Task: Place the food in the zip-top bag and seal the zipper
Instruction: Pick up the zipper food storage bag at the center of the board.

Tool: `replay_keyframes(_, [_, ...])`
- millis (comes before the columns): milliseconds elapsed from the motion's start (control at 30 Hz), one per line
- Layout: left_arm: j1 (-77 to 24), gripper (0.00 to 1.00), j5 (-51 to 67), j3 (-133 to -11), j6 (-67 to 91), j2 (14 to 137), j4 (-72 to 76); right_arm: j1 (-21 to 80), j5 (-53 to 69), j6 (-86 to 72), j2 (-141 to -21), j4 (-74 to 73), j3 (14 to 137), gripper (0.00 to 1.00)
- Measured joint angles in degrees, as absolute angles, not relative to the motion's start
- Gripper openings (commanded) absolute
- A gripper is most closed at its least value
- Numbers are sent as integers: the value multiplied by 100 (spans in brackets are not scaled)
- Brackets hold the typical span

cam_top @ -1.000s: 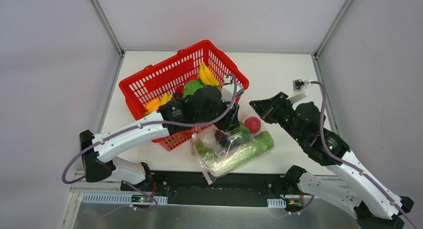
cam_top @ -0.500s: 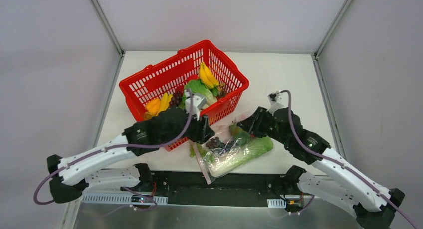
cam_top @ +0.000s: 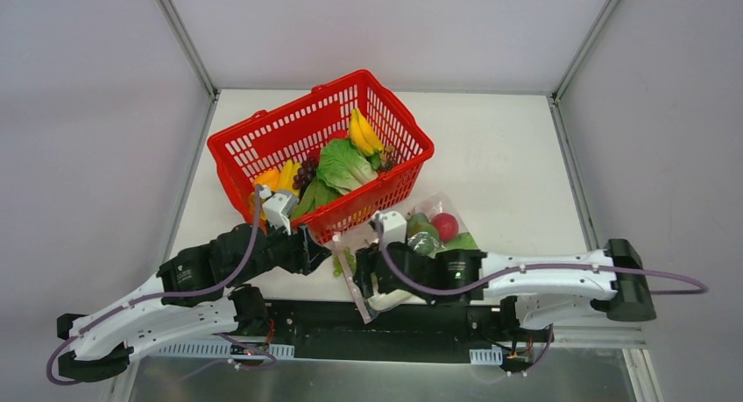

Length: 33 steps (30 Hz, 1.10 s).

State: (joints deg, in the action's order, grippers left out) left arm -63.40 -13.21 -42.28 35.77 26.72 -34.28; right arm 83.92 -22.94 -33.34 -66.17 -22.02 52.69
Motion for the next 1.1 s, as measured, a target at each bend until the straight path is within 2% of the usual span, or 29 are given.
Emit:
replay_keyframes(133, [-6340,55,-1629,-4536,3581,2593,-3966,9100,-3350,-3201,-7714,-2294,5955,77])
replay_keyframes(367, [-6340,52,-1898,-4893,3627,2661,-4410,9454,-4316,-2897,-9065,-2502,6818,78])
replay_keyframes(667, [-6340,54,-2252,-4890,3846,1900,-4641,9494,-4915,-2786,-9817,-2786,7048,76])
replay_keyframes(800, [-6340,53,-2265,-4893,3850,1957,-4652,9513,-5096,-2751,-10033,-2816,7085,73])
replay_keyframes(1033, [-6340,53,-2270,-4904,3850,2171,-4659,9513,-5533,-2910,-10604,-3089,7216,54])
replay_keyframes(1100, [-6340,53,-2303,-4904,3852,2117,-4665,9513,-5631,-2980,-10654,-3194,7216,41])
